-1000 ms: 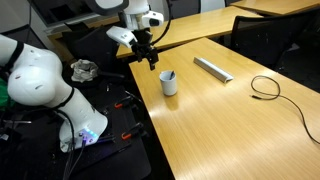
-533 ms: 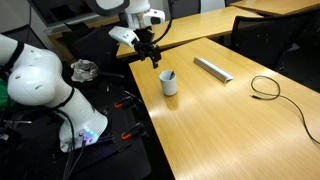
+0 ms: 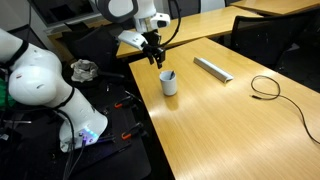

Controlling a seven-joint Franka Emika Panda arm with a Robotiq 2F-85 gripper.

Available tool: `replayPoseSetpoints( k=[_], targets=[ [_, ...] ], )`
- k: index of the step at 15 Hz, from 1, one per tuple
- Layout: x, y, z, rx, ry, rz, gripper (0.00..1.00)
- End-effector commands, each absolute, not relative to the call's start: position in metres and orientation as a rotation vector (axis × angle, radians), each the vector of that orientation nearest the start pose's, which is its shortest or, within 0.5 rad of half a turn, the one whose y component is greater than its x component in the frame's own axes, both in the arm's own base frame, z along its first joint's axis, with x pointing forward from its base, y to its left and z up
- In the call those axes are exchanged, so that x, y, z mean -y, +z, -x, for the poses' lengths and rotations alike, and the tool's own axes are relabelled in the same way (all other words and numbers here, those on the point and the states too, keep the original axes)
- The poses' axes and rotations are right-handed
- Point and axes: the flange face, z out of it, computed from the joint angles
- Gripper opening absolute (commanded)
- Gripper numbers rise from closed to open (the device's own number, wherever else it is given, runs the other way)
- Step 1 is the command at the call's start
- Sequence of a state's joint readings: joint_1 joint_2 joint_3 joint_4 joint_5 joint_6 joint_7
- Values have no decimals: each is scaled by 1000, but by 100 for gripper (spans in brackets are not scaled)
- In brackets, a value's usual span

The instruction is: Pick up the pen from the mug cup and place it on the table.

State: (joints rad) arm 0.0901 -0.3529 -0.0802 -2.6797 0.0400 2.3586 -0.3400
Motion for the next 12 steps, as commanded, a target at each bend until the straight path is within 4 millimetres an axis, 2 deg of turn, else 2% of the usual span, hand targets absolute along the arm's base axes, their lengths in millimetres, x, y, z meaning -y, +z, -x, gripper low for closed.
replayPoseSetpoints(
  k=[1,3,5,7,8,9,10,12],
  targets=[
    [-11,337,-412,408,-97,3046,68],
    [-13,326,-416,386,-91,3042,69],
    [-14,319,-419,374,-93,3043,62],
    [-15,312,-423,357,-101,3046,52],
    [-15,309,-424,354,-108,3049,52],
    [-16,306,-426,343,-107,3050,46],
    [-16,303,-427,344,-106,3052,50],
    [-16,298,-428,346,-104,3054,50]
  ],
)
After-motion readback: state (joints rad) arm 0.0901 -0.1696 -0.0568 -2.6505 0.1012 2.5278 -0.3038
